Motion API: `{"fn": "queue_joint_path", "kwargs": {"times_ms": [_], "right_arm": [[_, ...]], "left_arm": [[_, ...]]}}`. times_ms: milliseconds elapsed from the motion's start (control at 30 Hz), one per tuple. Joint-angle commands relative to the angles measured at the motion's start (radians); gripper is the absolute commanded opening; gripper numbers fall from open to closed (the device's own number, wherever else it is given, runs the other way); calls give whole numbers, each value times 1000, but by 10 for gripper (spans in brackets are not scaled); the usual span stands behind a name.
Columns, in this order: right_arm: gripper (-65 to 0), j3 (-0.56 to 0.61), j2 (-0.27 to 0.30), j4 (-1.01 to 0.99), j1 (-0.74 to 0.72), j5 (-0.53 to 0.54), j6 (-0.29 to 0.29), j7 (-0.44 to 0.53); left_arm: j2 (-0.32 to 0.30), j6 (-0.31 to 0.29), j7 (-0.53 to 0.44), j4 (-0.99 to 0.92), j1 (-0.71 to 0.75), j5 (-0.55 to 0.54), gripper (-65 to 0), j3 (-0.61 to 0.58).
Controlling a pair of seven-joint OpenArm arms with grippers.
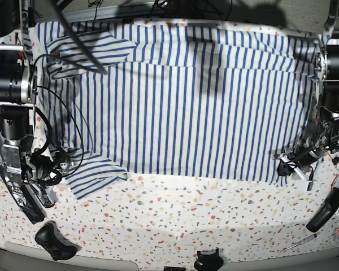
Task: Layout the t-shirt on the table in an organized manner, then fold the t-shirt properly
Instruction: 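Lift the hem with both grippers and fold it over toward the collar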
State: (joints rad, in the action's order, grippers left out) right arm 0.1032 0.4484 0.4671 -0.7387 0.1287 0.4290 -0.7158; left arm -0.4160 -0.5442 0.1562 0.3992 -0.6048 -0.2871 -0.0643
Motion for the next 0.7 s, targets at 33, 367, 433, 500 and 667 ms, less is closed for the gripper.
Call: {"fn": "queue_joint_path", "kwargs": {"times_ms": [33, 367, 433, 500, 667], "right_arm": [[-326, -3, 14, 13, -28, 14, 3, -1], [-650, -3, 9, 13, 33, 35, 13, 35], [-650, -3, 9, 13, 33, 35, 13, 52], [-650, -3, 10, 22, 30, 35, 13, 57], [-650, -7, 20, 106, 33, 42, 154, 48]], "left_arm": [[-14, -3, -7, 13, -27, -1, -650, 3], [-13, -3, -8, 13, -27, -2, -650, 3], [-14, -3, -8, 13, -27, -2, -650, 3], [-14, -3, -8, 13, -27, -3, -650, 4], [-24, -3, 5, 14, -24, -72, -650, 6]]}}
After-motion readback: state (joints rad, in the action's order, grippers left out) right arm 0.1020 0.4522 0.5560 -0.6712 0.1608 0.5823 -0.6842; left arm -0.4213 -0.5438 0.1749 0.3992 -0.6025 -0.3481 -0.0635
